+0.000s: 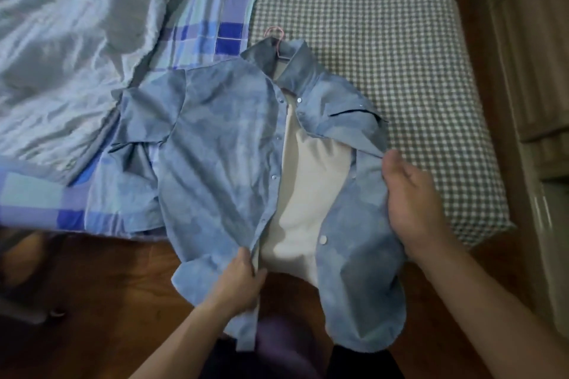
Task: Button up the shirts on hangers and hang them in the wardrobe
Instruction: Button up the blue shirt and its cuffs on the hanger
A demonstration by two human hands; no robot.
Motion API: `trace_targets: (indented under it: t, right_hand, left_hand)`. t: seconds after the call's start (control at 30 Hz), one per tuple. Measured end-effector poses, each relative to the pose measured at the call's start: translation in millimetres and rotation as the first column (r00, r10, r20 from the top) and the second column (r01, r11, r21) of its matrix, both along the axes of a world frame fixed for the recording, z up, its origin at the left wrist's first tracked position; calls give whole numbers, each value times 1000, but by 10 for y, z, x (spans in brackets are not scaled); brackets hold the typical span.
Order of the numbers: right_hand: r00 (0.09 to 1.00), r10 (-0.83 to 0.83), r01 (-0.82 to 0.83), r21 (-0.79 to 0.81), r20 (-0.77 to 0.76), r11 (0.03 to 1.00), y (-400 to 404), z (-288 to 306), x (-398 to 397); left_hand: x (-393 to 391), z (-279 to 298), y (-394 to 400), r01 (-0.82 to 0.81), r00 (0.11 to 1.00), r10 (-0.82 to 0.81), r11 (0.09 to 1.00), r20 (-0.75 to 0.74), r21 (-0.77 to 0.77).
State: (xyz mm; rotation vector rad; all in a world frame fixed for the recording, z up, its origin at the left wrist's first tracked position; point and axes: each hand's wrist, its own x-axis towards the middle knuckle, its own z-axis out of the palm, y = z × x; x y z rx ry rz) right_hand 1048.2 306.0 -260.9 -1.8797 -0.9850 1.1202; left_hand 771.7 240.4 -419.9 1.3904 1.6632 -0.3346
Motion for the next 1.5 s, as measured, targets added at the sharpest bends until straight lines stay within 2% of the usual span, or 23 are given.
trace_targets:
  t: [0.03, 0.07, 0.13, 0.17, 0.2, 0.27, 0.3, 0.33, 0.4, 0.47, 0.53, 0.57, 0.63, 0.67, 0.77, 0.8, 0.87, 0.93, 1.03, 1.17, 1.23, 1.37, 1.5]
  right_hand:
    - [983, 130, -125, -43, 130, 991, -137, -217, -159]
    - [889, 388, -347, -198, 241, 917, -310, -494, -306]
    - [470, 869, -670, -580, 151, 463, -675, -1045, -507]
    - [363, 928, -685, -652, 81, 324, -784, -1217, -540]
    - [398, 914, -663, -663, 84, 349, -791, -1298, -537]
    - [750, 649, -483, -567, 125, 667, -616, -1273, -492]
    - [879, 453, -326, -503, 150, 800, -462, -1243, -440]
    - [922, 305, -183, -424, 239, 887, -282, -1216, -353]
    - [867, 109, 22, -254, 486, 967, 103, -1175, -56]
    - [789, -31, 173, -173, 613, 970, 440, -1138, 303]
    - [759, -49, 288, -268, 649, 919, 655, -1238, 679]
    - [756, 19, 289, -359, 654, 888, 721, -1306, 810]
    - [799, 159, 175, -478, 579, 861, 831, -1486, 905]
    - [829, 190, 100, -473, 527, 875, 885, -1549, 877]
    - [940, 159, -69, -290, 302, 955, 995, -1670, 698]
    - [933, 177, -107, -229, 312, 968, 1033, -1720, 656]
    - [803, 204, -126, -175, 561, 977, 1106, -1912, 678]
    - [641, 151, -93, -119, 753, 989, 1111, -2064, 757]
    - [517, 84, -81, -49, 852, 995, 907, -2229, 852]
    - [382, 177, 28, -202, 907, 979, 561, -2092, 621]
    - [369, 180, -2, -193, 912, 981, 450, -1835, 356]
    - [462, 122, -202, -29, 878, 979, 405, -1474, -11]
    - [483, 180, -300, -31, 857, 953, 427, -1422, -216]
  left_hand:
    - [-83, -13, -34, 152, 984, -136, 977, 116, -149]
    - [-176, 15, -50, 357, 931, -316, 893, 183, -274]
    - [-401, 47, 65, 577, 817, -514, 721, 263, -384]
    - [-492, 60, 184, 568, 823, -508, 748, 254, -344]
    - [-534, 128, 342, 508, 859, -460, 818, 225, -268]
    - [-566, 184, 712, 293, 941, -284, 956, 183, -25]
    - [-544, 214, 890, 179, 963, -185, 983, 198, 46]
    - [-479, 249, 1041, 83, 971, -99, 993, 216, 84]
    - [-269, 214, 1307, -35, 962, 2, 993, 275, 114]
    - [42, 118, 1502, -79, 944, 17, 981, 329, 175]
    - [355, -56, 1636, 50, 948, -162, 927, 275, 372]
    - [480, -156, 1699, 185, 943, -292, 860, 161, 476]
    - [621, -399, 1825, 388, 909, -400, 714, -115, 582]
    - [643, -520, 1911, 379, 918, -368, 697, -150, 609]
    - [554, -801, 2120, 32, 962, -202, 752, 184, 659]
    - [514, -854, 2164, -38, 942, -189, 762, 279, 646]
    - [440, -897, 2165, -79, 903, -220, 759, 369, 646]
    - [390, -905, 2043, 0, 880, -314, 751, 357, 660]
    - [353, -1077, 1738, 247, 889, -454, 596, 67, 764]
    - [350, -1091, 1163, 336, 905, -419, 604, -70, 723]
    - [282, -973, 996, 400, 880, -464, 612, -101, 682]
    - [98, -780, 988, 327, 888, -453, 744, 80, 583]
    - [116, -737, 1057, 438, 856, -515, 676, -46, 592]
